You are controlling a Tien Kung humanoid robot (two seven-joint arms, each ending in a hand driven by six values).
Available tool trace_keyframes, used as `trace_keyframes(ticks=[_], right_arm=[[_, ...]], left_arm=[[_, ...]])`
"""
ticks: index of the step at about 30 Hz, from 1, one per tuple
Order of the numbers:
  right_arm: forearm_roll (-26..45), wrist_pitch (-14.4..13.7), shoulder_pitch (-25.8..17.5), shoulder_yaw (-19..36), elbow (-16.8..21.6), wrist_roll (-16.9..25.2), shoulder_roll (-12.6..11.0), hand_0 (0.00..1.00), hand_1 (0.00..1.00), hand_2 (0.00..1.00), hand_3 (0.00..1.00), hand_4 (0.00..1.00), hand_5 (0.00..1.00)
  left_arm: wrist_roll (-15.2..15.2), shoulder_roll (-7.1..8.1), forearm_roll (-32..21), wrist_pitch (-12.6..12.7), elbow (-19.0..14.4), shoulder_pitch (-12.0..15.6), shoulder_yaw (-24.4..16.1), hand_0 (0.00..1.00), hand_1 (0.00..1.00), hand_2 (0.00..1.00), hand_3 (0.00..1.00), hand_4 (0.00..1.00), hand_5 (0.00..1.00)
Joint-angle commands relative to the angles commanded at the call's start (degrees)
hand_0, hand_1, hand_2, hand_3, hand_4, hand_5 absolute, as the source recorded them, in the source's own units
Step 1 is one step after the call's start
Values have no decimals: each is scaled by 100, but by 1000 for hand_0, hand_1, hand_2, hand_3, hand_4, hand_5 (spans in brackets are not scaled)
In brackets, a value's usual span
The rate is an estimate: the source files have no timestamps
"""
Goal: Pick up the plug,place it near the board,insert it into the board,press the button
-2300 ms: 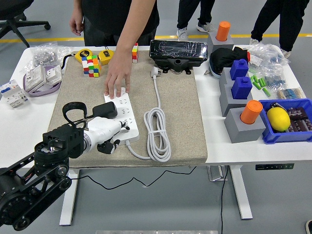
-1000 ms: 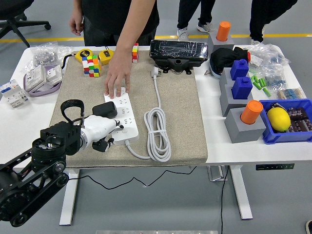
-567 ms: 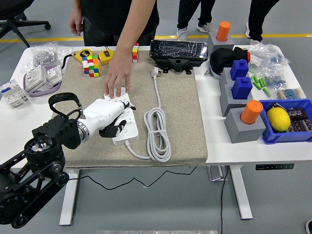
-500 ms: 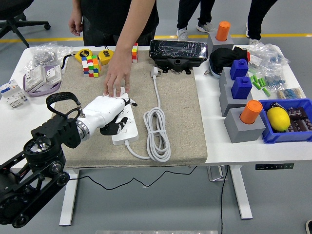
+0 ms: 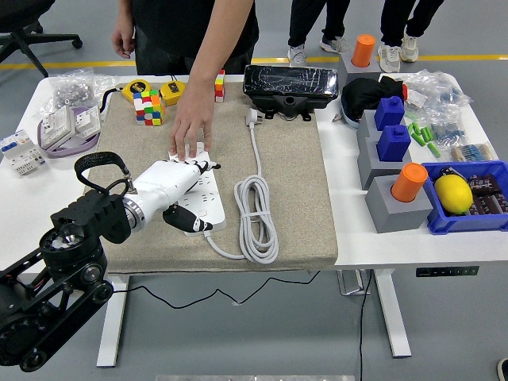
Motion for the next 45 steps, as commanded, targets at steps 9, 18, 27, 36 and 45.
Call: trace_keyframes(ticks=[9,18,27,36,45], right_arm=[[-16,-7,20,24,0,7,-1,766,743,741,764,998,998],[-15,14,5,16,0,21,8,766,742,741,763,998,998],[-5,21,6,1,0,26,18,765,742,741,763,998,998],[-1,10,-11,-2,0,26,28,765,741,741,763,998,998],[2,2,-26,-6,0,15,17,765,741,741,764,998,998]], left_arm=[[58,-13,16,-213,-78,-2,-57,985,998,998,998,998,523],[118,-73,130,-605,136,94,-108,195,62,171,873,609,2],[24,-181,41,-553,391,283,-157,173,5,113,838,279,2],[46,-189,-15,-615,571,353,-131,172,2,105,830,263,2],[50,-181,-14,-630,623,369,-95,172,2,105,821,258,2]])
